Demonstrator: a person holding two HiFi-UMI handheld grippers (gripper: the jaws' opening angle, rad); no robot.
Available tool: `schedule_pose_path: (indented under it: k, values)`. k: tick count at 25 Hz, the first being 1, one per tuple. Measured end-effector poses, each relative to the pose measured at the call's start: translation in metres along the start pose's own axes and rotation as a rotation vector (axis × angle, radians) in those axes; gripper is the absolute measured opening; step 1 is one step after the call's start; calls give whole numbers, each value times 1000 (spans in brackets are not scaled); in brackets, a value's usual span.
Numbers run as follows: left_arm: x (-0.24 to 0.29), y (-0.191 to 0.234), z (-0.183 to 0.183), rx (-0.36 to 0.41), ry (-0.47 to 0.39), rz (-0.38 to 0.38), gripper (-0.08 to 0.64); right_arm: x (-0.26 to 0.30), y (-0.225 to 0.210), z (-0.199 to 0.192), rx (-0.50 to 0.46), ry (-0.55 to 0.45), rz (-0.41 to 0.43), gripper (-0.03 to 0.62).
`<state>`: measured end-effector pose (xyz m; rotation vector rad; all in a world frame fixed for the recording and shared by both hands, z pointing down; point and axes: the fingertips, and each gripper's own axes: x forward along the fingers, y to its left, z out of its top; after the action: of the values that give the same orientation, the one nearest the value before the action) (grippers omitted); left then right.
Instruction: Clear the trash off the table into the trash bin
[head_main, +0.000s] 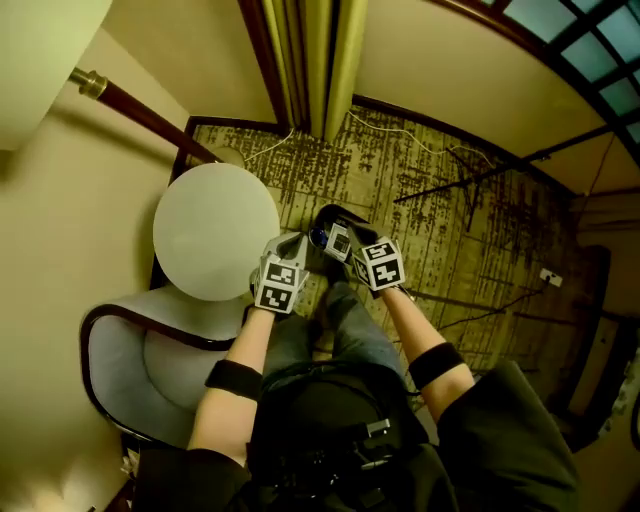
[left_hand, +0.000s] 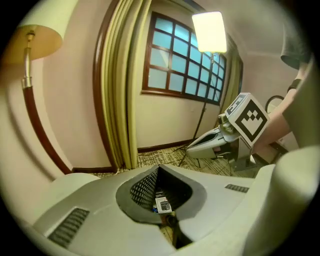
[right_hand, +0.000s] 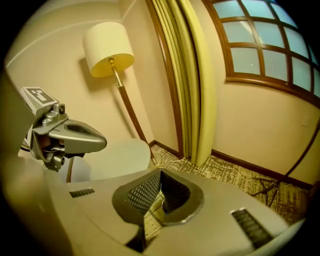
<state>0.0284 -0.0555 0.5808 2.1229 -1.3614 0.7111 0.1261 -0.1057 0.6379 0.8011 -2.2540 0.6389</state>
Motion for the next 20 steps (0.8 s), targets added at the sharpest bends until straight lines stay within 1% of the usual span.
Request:
schedule_pose_path:
  k: [4,8,10,11,13,16,20]
  values:
    - [-54,43,6,-101,-54,142,0,8,61,46,-103,-15,127,2]
    - [-113,88,0,-210,-125,325,0,16,125,85,-247,-26,275,2]
    - [-144,111,-10,-252,-159,414,0,20,158,100,-309,-28,336,1]
    - [-161,119,-14,-279,-172,445,0,23,173,105,-332,-27,361,0]
    - [-192,130,-28,-330,-188,505,0,28,202,111,-361,-21,412,0]
    - [-230,150,-62,-396,-202,615,0,33,239,124,-390,-20,483,0]
    - [-279,159,-91,-505,-226,700,0,33,281,137,-465,-25,548,0]
